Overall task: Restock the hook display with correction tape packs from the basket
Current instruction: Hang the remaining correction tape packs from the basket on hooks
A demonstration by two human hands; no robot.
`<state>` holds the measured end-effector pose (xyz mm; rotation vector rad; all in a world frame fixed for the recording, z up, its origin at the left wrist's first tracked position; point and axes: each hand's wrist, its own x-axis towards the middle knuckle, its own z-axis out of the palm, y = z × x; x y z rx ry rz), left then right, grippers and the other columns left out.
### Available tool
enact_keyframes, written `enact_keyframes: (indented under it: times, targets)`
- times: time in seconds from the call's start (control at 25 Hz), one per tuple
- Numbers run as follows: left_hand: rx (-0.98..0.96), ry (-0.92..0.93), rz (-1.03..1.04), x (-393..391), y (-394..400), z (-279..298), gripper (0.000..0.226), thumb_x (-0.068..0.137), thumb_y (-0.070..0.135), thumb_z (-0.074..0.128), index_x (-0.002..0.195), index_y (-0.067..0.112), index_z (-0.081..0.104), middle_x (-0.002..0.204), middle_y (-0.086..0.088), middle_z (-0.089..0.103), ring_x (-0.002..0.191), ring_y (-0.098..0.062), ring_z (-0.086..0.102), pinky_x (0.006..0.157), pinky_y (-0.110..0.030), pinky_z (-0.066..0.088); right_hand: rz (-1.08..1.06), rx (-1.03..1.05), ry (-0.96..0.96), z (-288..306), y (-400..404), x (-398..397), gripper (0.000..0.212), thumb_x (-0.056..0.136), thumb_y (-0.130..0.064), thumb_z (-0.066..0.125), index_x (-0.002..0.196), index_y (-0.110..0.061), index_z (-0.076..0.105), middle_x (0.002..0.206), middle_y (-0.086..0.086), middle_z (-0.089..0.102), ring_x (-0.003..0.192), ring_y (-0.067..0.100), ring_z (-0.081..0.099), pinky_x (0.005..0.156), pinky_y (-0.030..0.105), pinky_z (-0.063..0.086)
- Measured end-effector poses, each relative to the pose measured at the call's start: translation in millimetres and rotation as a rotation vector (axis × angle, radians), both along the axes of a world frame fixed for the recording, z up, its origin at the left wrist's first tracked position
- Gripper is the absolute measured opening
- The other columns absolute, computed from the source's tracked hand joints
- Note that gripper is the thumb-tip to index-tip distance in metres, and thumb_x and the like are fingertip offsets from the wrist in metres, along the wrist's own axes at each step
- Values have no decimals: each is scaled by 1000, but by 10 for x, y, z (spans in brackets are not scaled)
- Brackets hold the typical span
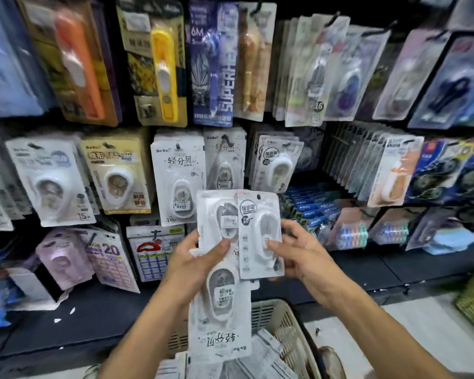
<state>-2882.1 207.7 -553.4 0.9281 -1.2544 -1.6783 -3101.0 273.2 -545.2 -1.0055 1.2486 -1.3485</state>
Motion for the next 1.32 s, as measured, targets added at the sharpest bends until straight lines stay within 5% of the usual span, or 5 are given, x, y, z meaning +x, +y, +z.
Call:
enact_keyframes:
  times: [0.36,0.76,1.08,1.2,1.32]
  targets:
    - [-336,-156,22,2,-402,853,46,65,49,85,108,47,71,102,11,79,90,-14,78,83,-41,60,-239,-119,124,598,59,-846,55,75,-31,76,126,-22,57,106,10,78,88,33,76,55,44,63]
    - [-206,-27,154,144,-500,818,37,61,31,84,97,33,77,93,-8,81,77,-28,79,54,-32,61,-252,-76,115,600,-369,-566,19,94,-20,69,113,-15,66,101,7,78,91,30,76,55,35,62]
    - [-198,-11,140,215,-459,846,38,54,37,85,90,40,77,92,-7,81,75,-28,79,53,-31,60,-604,-33,236,630,-472,-450,19,89,-36,72,99,-22,65,89,-4,73,49,6,57,49,27,40]
    - [-188,-29,101,199,-415,872,31,58,33,84,87,41,77,91,-6,81,75,-27,79,53,-30,60,-559,97,75,612,-455,-369,45,93,-31,71,129,-26,45,115,-2,62,79,13,70,66,35,59]
    - [-173,-71,-35,176,-358,895,37,63,29,85,98,34,77,95,-9,80,81,-30,78,59,-33,62,-491,49,211,665,-374,-229,67,90,-35,74,144,-34,36,137,-2,56,116,23,60,93,41,52]
